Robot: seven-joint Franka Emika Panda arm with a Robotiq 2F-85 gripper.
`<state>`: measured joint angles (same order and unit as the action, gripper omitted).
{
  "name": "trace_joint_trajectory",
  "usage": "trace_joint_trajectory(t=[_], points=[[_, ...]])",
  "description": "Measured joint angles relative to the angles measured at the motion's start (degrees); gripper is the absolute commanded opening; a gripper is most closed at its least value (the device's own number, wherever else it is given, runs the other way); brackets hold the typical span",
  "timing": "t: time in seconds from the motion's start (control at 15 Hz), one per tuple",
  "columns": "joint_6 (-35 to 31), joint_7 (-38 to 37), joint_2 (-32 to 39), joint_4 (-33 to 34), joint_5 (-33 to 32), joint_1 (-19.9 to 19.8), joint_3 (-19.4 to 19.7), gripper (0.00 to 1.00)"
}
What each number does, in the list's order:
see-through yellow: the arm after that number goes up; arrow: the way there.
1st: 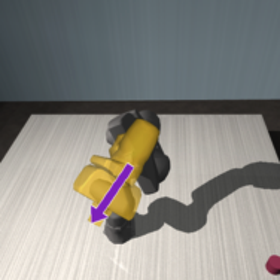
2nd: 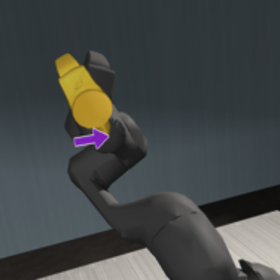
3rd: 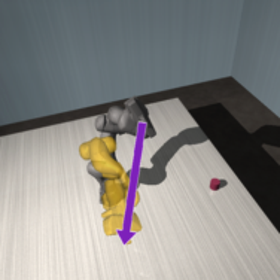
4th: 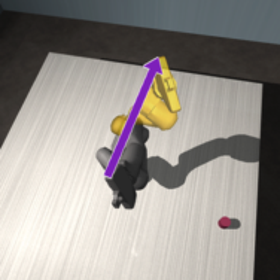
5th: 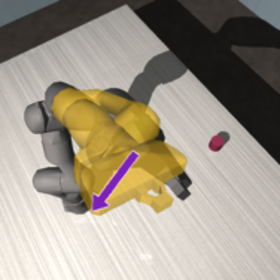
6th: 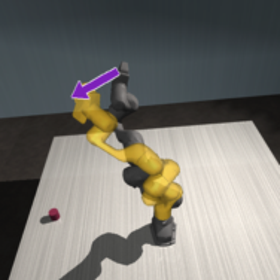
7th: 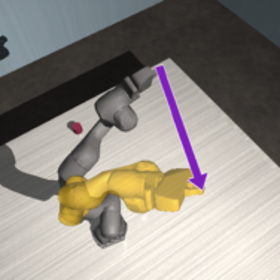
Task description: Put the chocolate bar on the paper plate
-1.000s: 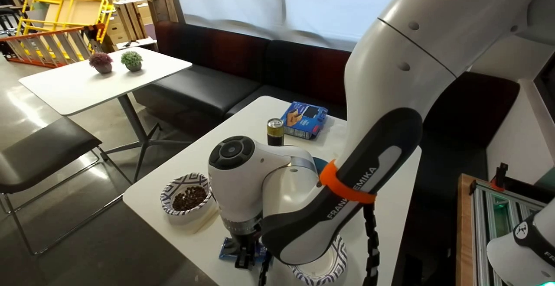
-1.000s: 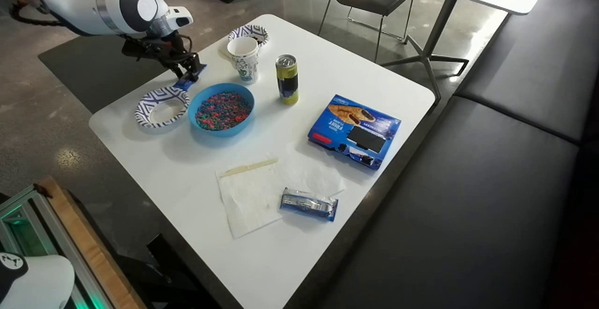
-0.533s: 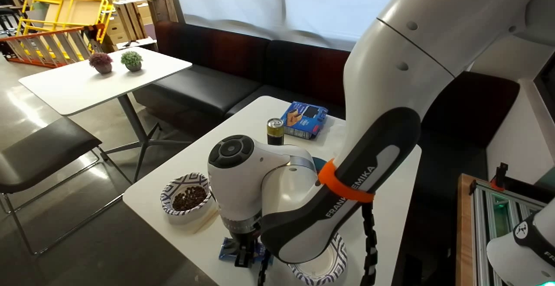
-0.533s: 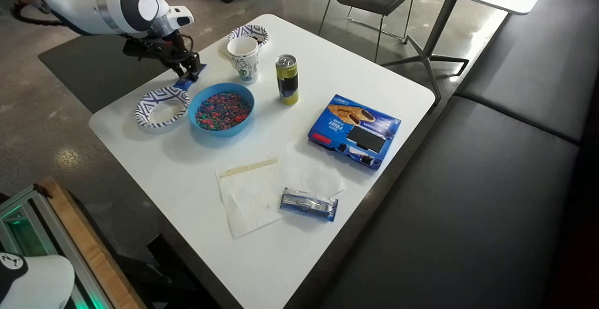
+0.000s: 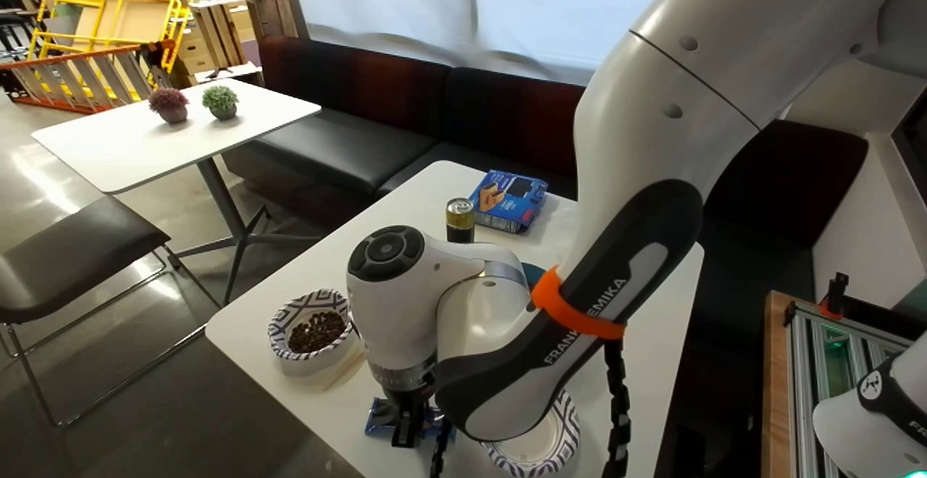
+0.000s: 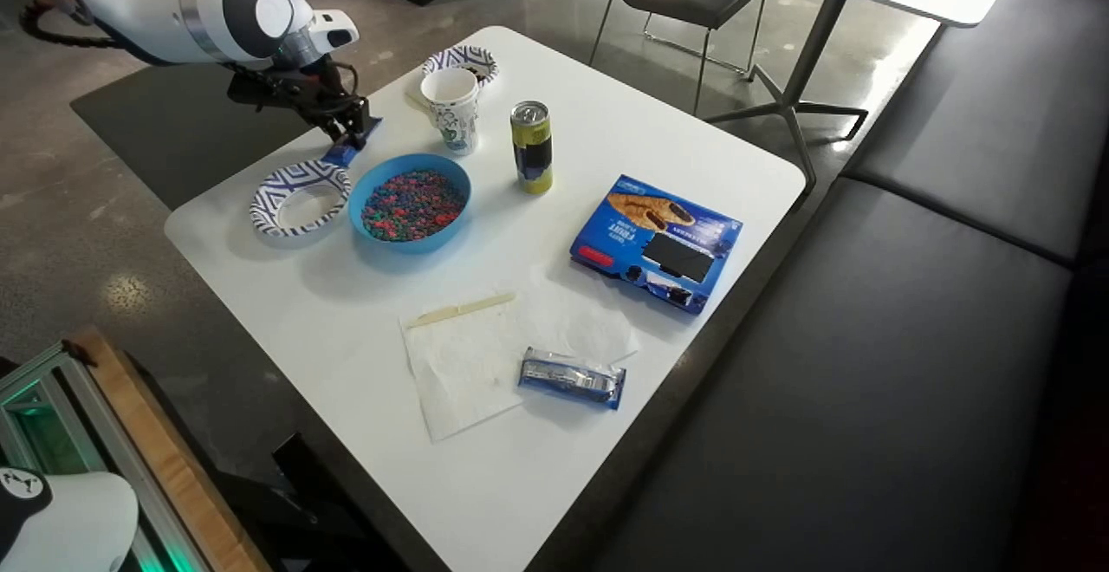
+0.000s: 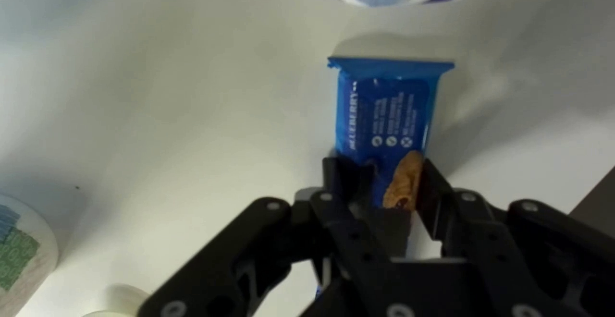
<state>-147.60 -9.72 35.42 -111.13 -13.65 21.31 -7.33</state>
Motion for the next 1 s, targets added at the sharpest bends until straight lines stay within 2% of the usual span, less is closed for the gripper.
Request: trace_joint_trajectory(t=[0.53, 1.0], points=[[-0.9, 0.1, -0.5, -0.2, 0.0, 0.0, -0.1, 0.37], [-0.9, 0.1, -3.8, -2.5, 0.7, -0.1, -0.4, 0.31]])
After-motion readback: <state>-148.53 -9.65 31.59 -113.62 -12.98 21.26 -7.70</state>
